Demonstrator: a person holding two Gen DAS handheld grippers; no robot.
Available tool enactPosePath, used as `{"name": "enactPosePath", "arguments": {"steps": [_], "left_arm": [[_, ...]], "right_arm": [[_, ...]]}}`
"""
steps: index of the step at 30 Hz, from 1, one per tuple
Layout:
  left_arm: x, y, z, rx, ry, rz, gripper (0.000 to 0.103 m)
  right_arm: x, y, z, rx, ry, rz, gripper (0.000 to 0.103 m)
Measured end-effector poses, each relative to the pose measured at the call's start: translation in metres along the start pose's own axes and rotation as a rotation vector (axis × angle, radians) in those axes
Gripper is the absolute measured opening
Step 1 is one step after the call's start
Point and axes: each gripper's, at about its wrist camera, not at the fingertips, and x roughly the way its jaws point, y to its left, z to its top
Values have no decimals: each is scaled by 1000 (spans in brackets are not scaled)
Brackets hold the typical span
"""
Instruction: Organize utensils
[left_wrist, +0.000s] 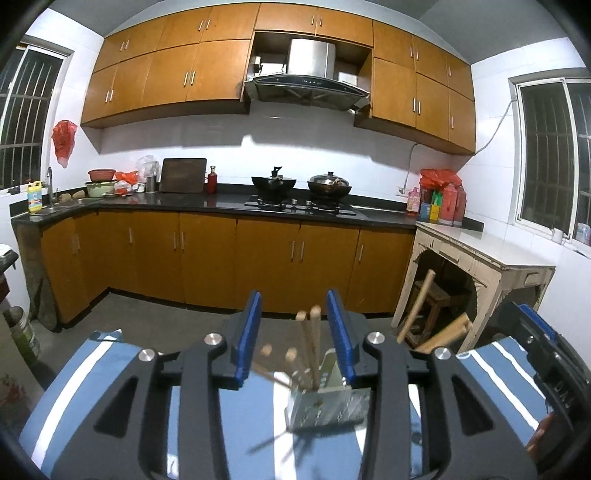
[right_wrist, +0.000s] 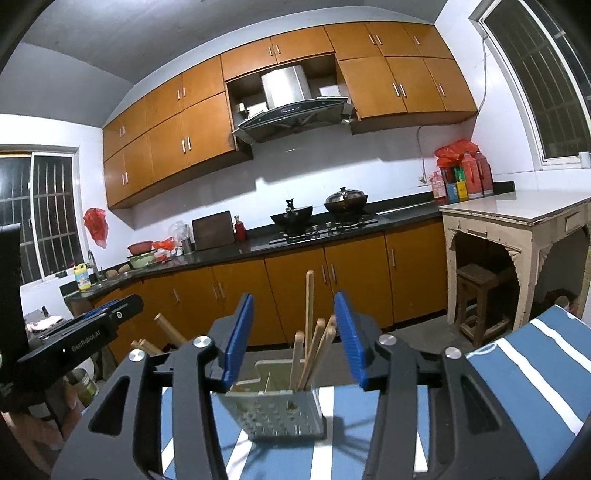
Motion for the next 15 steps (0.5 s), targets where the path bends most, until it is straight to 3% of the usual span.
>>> {"name": "enactPosePath", "arguments": {"steps": [7,9,13,15], "left_arm": [[-50,12,-31,21,27,16,60],[-65,15,-42,29,31,18,68],[-90,20,-64,50,34,28,75],[-106,24,-77,55,32,36,84]], "right_arm": [[-37,7,-25,-10,60,20,71],[-50,9,-34,-15,73,21,81],[-66,11,-49,-30,106,21,85],[-73,12,-53,-42,107,16,92]]}}
